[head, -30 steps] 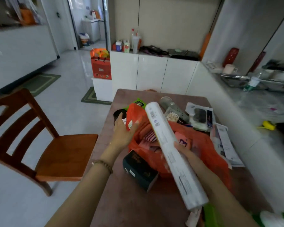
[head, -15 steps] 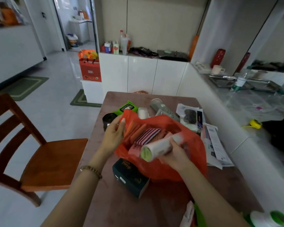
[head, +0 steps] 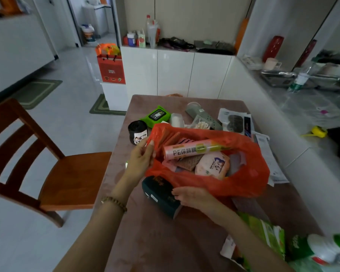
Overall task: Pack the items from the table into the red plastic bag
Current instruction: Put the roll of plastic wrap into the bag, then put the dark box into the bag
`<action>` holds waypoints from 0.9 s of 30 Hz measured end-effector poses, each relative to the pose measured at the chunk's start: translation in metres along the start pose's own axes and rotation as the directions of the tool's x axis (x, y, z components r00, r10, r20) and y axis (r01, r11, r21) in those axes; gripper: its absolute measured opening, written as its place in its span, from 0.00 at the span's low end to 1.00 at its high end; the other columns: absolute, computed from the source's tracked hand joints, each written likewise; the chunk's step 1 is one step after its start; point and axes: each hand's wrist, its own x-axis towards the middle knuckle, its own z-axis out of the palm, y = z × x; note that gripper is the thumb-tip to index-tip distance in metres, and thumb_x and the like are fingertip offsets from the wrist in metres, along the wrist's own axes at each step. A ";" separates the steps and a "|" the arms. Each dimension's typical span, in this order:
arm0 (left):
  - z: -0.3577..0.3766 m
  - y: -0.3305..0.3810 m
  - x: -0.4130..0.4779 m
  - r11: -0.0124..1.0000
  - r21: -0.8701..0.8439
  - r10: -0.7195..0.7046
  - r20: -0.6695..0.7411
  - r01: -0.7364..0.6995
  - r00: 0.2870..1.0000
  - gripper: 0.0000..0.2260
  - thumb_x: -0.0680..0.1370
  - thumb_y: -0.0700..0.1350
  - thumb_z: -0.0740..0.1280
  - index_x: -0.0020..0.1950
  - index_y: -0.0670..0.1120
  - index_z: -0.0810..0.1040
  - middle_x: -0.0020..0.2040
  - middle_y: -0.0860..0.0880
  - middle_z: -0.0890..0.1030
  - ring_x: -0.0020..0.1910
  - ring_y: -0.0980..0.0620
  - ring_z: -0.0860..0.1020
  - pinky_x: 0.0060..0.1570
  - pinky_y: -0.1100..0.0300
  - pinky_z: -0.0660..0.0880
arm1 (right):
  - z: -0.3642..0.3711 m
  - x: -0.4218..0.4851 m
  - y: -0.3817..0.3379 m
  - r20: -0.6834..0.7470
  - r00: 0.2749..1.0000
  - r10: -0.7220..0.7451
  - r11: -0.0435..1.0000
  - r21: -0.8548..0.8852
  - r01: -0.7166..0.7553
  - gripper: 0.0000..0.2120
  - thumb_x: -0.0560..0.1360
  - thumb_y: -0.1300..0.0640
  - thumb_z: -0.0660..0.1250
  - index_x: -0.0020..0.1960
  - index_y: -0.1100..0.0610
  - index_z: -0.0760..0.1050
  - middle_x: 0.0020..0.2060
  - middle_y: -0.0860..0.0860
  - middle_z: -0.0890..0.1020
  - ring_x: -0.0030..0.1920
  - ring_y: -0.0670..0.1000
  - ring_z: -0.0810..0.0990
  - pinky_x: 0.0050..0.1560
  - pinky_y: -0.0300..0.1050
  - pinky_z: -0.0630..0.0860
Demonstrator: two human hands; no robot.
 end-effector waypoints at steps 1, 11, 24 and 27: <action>-0.001 -0.002 0.000 1.000 -0.008 -0.011 -0.018 0.011 1.000 0.10 0.82 0.47 0.55 0.48 0.44 0.73 0.33 0.47 0.71 0.27 0.56 0.68 0.27 0.67 0.68 | 0.010 0.006 0.007 -0.008 1.000 0.005 0.993 -0.120 -0.006 0.19 0.76 0.58 0.66 0.67 0.55 0.73 0.65 0.49 0.76 0.62 0.45 0.76 0.60 0.36 0.73; -0.032 -0.006 -0.004 0.991 -0.037 -0.132 -0.095 0.129 0.987 0.10 0.82 0.48 0.57 0.45 0.48 0.74 0.24 0.59 0.77 0.21 0.63 0.72 0.24 0.71 0.68 | 0.055 0.070 0.045 -0.274 0.939 -0.206 0.577 -0.810 -0.109 0.47 0.68 0.41 0.71 0.77 0.49 0.47 0.76 0.52 0.56 0.76 0.56 0.56 0.74 0.53 0.56; -0.036 -0.008 -0.001 0.984 -0.093 -0.159 -0.076 0.152 0.984 0.12 0.82 0.50 0.57 0.41 0.51 0.74 0.23 0.57 0.77 0.21 0.62 0.71 0.24 0.70 0.69 | -0.015 -0.020 -0.036 0.086 0.994 -0.064 0.988 0.145 0.051 0.34 0.58 0.45 0.79 0.63 0.48 0.75 0.58 0.52 0.81 0.56 0.52 0.82 0.52 0.42 0.79; -0.035 -0.008 0.002 0.982 -0.101 -0.168 -0.086 0.159 0.982 0.13 0.82 0.50 0.56 0.40 0.51 0.73 0.21 0.58 0.75 0.19 0.62 0.70 0.23 0.70 0.67 | -0.047 -0.022 -0.056 -0.065 0.988 -0.141 0.938 0.311 0.154 0.36 0.55 0.41 0.79 0.59 0.52 0.77 0.58 0.56 0.82 0.58 0.56 0.81 0.56 0.51 0.78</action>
